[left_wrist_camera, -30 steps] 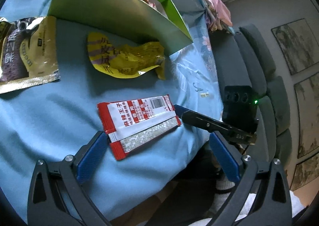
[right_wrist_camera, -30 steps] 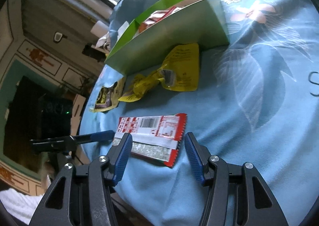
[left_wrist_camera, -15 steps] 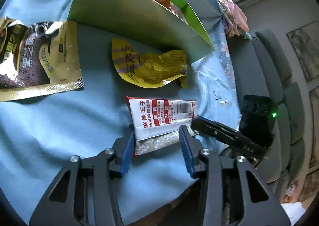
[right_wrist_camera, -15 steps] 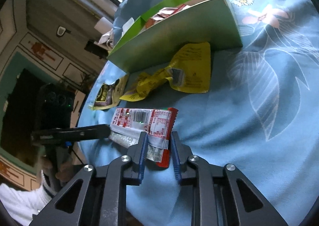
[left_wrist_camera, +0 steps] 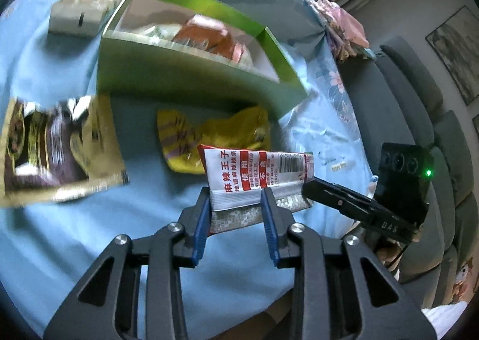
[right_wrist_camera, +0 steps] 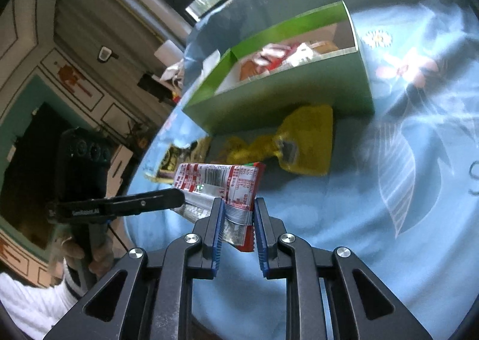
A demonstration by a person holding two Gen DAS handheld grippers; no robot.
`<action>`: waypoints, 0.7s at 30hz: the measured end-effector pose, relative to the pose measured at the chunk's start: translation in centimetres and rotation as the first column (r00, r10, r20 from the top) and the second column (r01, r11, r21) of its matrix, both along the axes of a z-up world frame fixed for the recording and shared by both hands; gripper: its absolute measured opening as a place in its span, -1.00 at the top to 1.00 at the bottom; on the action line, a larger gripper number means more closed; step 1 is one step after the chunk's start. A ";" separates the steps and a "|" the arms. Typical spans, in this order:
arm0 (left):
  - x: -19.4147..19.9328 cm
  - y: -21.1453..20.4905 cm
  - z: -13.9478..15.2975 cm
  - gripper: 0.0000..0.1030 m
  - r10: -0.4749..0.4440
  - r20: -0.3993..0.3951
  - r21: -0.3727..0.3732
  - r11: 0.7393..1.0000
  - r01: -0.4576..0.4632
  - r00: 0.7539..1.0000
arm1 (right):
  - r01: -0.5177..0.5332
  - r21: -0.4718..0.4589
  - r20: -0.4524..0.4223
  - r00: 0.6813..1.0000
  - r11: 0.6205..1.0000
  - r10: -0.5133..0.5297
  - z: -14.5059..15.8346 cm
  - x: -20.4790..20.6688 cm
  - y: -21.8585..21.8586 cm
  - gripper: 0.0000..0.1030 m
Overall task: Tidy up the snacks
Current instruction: 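Carry the strip packet over the green box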
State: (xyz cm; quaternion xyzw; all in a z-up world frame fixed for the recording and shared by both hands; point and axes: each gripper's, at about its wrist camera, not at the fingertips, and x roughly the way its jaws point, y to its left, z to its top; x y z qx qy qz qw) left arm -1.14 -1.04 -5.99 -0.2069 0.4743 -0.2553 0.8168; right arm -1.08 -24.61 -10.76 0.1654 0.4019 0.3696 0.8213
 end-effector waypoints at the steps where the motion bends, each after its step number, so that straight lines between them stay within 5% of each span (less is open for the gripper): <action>1: 0.3 -0.2 0.4 0.40 -0.002 0.013 0.005 1.000 0.002 1.000 | 0.005 0.004 0.011 1.000 1.000 -0.006 0.4 0.2 -0.1 0.59; 12: 5.5 -1.3 5.3 0.40 0.005 0.153 0.022 1.000 -0.008 0.988 | 0.064 0.033 0.156 0.985 0.997 -0.069 6.3 4.6 -0.2 0.59; 21: 11.1 -0.7 5.8 0.38 0.039 0.190 0.026 0.999 -0.045 0.981 | 0.101 0.012 0.203 0.974 0.995 -0.102 8.0 9.9 1.3 0.58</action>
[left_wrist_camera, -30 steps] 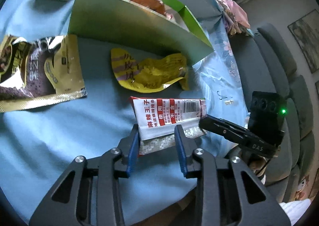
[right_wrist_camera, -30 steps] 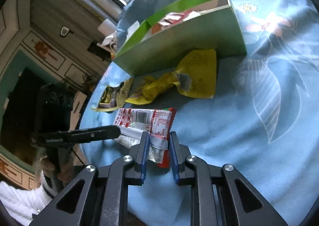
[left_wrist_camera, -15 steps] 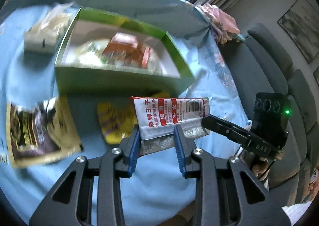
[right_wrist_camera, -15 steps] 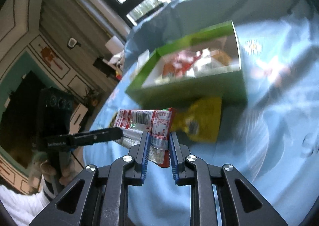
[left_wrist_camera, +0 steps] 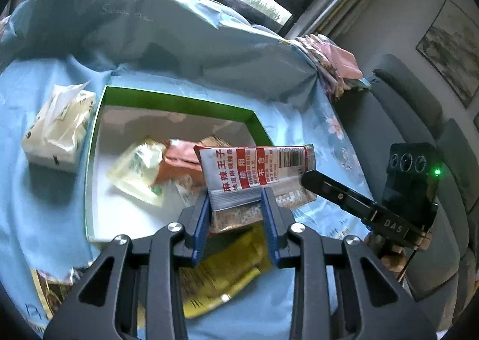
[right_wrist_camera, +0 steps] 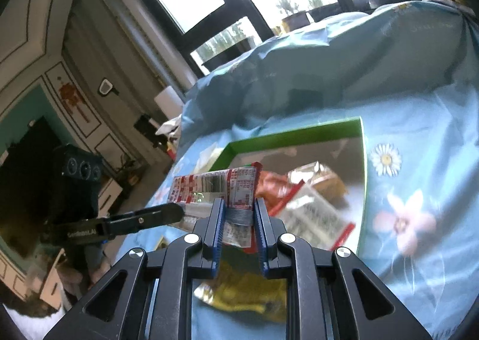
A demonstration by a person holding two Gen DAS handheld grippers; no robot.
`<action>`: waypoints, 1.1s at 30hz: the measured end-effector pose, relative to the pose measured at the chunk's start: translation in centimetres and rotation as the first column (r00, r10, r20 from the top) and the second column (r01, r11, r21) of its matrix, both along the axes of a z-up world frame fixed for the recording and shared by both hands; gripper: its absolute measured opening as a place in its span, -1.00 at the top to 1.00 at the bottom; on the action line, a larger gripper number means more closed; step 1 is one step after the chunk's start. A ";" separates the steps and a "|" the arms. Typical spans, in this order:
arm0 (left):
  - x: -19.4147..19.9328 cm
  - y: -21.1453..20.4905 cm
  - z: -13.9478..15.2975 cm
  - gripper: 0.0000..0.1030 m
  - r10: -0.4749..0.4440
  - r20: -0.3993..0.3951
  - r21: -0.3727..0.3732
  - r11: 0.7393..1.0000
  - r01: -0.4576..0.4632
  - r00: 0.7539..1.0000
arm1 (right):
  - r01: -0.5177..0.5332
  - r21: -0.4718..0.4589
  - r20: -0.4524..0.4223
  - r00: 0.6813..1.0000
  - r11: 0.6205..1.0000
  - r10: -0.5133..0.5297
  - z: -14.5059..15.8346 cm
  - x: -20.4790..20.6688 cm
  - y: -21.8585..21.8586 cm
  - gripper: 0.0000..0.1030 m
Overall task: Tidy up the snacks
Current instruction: 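Carry the strip packet over the green box, then open both grippers to drop the strip packet into the green box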
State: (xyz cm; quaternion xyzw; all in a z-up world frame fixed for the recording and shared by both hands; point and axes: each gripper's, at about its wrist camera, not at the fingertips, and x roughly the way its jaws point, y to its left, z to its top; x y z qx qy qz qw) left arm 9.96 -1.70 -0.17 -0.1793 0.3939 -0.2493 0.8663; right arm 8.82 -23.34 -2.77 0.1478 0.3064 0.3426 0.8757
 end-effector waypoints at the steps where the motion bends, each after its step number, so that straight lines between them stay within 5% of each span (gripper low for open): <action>1: 0.5 0.1 -0.2 0.38 0.005 -0.006 0.004 1.000 -0.005 1.000 | 0.002 -0.005 0.000 1.000 1.000 -0.002 -0.2 0.6 0.3 0.58; 13: 4.7 -0.6 -3.1 0.26 0.055 -0.076 0.052 0.997 -0.052 0.996 | 0.081 -0.043 -0.075 0.994 0.996 -0.084 -3.3 4.8 0.8 0.55; 17: 5.1 -1.0 -3.6 0.09 0.074 -0.085 0.078 0.995 -0.067 0.994 | 0.092 -0.056 -0.089 0.991 0.994 -0.097 -3.8 5.2 1.0 0.55; 24: 5.2 -0.7 -3.5 -0.48 0.089 -0.080 0.061 0.995 -0.085 0.993 | 0.127 -0.087 -0.087 0.987 0.988 -0.134 -3.8 5.3 1.1 0.13; 27: 5.0 -0.7 -3.3 -0.55 0.092 -0.072 0.054 0.995 -0.089 0.993 | 0.149 -0.079 -0.080 0.985 0.986 -0.156 -3.6 5.3 0.7 -0.05; 33: 4.4 -0.8 -2.5 -0.73 0.106 -0.034 0.072 0.992 -0.103 0.994 | 0.181 -0.072 -0.049 0.982 0.981 -0.185 -3.0 4.8 0.0 -0.06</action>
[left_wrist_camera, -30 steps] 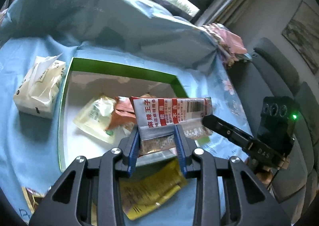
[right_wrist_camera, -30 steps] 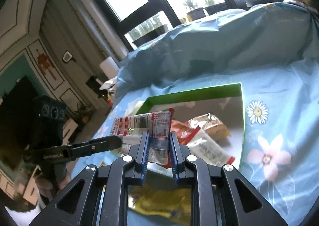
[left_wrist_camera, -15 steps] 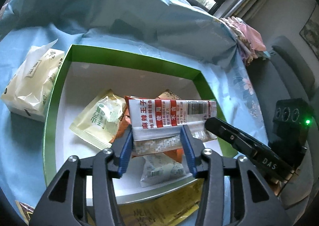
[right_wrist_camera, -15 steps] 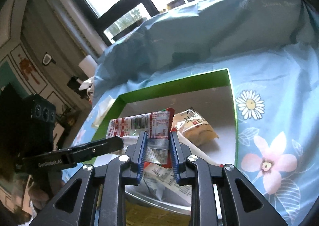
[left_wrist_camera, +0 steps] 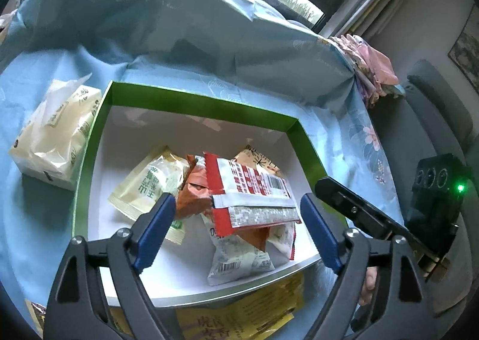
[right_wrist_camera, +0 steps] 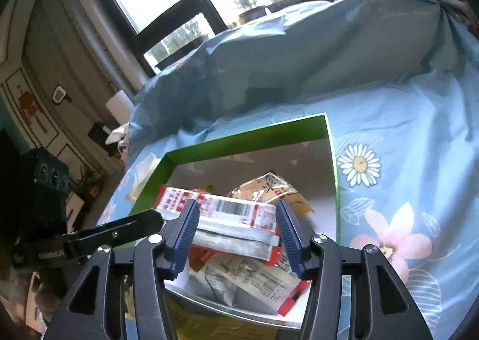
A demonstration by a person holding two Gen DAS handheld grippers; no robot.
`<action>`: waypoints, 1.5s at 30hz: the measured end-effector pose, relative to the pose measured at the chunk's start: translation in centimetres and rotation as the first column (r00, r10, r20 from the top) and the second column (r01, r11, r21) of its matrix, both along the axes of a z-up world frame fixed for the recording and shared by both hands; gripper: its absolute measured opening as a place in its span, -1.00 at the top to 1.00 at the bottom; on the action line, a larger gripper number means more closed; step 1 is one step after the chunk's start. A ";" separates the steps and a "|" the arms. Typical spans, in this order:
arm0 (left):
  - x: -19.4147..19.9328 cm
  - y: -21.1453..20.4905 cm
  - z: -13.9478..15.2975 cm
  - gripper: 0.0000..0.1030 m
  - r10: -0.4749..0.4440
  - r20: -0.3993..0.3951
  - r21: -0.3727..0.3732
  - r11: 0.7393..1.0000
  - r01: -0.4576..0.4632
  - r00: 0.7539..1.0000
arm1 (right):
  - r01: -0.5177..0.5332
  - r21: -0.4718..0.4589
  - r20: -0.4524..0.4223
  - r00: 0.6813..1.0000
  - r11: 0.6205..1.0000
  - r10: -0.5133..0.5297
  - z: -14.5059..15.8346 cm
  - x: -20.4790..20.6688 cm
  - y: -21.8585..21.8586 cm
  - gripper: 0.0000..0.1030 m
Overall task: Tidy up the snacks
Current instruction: 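Open both grippers to drop the strip packet into the green box, then move both grippers out of the box to the yellow snack bag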
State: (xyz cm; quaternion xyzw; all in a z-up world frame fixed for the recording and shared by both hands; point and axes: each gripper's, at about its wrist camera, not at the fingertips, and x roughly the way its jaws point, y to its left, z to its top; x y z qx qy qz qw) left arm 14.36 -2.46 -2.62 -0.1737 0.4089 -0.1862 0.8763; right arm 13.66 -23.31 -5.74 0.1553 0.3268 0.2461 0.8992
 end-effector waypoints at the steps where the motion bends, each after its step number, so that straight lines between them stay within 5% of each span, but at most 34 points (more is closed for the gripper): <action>1: -0.1 0.0 0.2 -0.76 0.001 0.007 0.006 1.000 -0.001 1.000 | 0.006 0.007 0.004 1.000 1.000 -0.006 0.1 0.0 -0.1 -0.06; 7: -0.4 0.0 0.9 -0.80 0.006 0.029 0.022 1.000 -0.006 1.000 | 0.029 0.034 0.029 0.999 0.999 -0.030 0.9 -0.6 -1.0 -0.14; 10: -0.8 0.0 1.2 -1.00 0.006 0.038 0.030 1.000 -0.007 0.999 | 0.034 0.045 0.036 0.999 0.998 -0.035 1.3 -0.9 -1.2 -0.19; 33: -6.7 3.2 3.0 -0.99 0.060 0.092 0.062 0.996 -0.066 0.994 | -0.012 0.019 0.074 0.997 1.000 0.011 2.7 -5.4 -0.3 -0.20; 45: -8.7 6.2 1.8 -0.99 0.120 0.044 0.026 0.992 -0.122 0.992 | -0.028 0.003 0.055 0.998 1.000 0.028 2.1 -7.0 0.0 -0.20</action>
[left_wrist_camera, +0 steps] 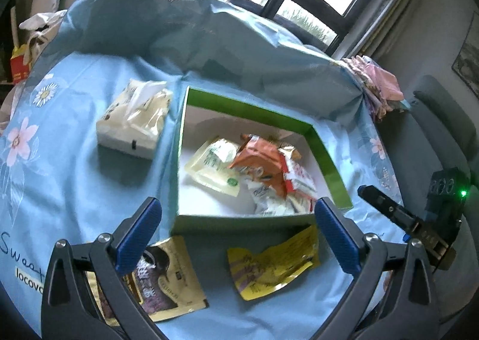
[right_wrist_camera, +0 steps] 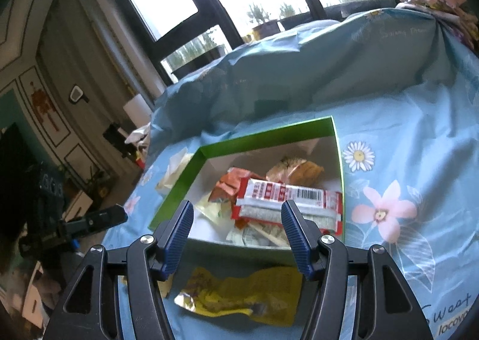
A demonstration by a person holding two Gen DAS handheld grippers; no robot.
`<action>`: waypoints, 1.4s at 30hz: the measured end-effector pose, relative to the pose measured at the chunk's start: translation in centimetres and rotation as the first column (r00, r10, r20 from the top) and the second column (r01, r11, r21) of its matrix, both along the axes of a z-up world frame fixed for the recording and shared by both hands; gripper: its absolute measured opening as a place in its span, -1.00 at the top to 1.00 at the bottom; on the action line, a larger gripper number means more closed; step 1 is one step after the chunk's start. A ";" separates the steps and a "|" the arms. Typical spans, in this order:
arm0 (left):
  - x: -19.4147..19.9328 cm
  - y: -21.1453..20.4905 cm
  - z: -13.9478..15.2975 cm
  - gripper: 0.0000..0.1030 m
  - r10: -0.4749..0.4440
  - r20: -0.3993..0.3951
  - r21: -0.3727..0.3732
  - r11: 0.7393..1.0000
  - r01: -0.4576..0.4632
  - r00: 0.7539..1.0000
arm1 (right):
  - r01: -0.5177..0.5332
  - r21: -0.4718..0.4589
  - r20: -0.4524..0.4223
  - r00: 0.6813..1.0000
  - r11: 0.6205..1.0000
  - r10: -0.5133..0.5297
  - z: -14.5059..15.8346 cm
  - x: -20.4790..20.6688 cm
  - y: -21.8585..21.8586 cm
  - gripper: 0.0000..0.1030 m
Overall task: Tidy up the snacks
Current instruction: 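Move both grippers out of the box to the yellow snack bag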
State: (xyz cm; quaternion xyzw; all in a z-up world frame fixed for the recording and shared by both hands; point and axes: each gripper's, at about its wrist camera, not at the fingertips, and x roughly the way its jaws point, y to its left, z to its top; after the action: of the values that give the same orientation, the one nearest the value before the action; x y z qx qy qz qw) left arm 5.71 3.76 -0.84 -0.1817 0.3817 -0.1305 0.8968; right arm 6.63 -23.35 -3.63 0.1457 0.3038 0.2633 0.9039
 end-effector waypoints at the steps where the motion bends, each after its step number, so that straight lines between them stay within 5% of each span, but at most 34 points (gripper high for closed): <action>1: -0.1 0.0 -0.2 -0.99 -0.001 -0.008 0.004 1.000 0.001 1.000 | -0.002 -0.002 -0.003 1.000 1.000 0.002 -0.1 -0.1 0.0 -0.20; 23: -2.2 -5.5 -5.4 -0.99 -0.093 -0.135 0.206 0.971 0.120 0.987 | 0.013 -0.088 -0.206 0.978 0.996 -0.031 -6.1 -1.6 -1.6 -0.20; 42: -1.6 -6.8 -6.6 -0.99 -0.109 -0.188 0.203 0.968 0.147 0.976 | 0.009 -0.120 -0.257 0.966 0.993 -0.040 -7.9 -0.6 -1.3 -0.20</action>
State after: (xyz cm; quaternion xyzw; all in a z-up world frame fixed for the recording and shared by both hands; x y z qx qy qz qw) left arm 4.06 -3.02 -7.42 -0.0690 0.4819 -0.1297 0.8638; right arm 6.06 -24.67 -11.48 0.1292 0.4324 0.2124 0.8667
